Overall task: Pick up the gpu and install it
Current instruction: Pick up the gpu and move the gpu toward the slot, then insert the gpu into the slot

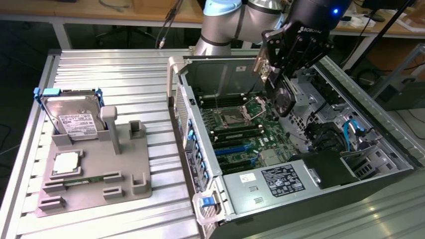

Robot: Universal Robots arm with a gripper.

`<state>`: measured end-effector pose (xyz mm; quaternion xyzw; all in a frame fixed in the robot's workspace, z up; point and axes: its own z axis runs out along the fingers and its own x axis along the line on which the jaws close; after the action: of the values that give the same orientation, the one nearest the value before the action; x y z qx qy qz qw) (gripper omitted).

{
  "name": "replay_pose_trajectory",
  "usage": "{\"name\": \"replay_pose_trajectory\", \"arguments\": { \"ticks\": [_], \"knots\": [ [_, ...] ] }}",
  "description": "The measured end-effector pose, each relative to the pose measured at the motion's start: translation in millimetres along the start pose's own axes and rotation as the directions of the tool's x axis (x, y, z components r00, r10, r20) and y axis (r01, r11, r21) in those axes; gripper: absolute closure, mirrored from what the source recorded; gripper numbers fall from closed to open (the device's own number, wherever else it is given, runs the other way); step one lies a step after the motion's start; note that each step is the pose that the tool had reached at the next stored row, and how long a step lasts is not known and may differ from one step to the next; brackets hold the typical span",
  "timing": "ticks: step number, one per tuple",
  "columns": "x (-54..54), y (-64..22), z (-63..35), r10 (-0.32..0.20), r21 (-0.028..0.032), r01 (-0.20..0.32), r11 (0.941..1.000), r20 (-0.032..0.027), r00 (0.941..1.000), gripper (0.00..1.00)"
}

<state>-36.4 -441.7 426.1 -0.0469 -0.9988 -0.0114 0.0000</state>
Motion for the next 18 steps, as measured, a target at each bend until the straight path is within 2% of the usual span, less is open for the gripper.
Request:
{"name": "replay_pose_trajectory", "arguments": {
  "ticks": [5,18],
  "knots": [
    [-4.2,0.4,0.0,0.000,0.0001,0.000,1.0000,0.0000,1.0000,0.73],
    [-4.4,0.4,0.0,-0.004,0.0000,0.004,1.0000,-0.0001,1.0000,0.73]
  ]
}}
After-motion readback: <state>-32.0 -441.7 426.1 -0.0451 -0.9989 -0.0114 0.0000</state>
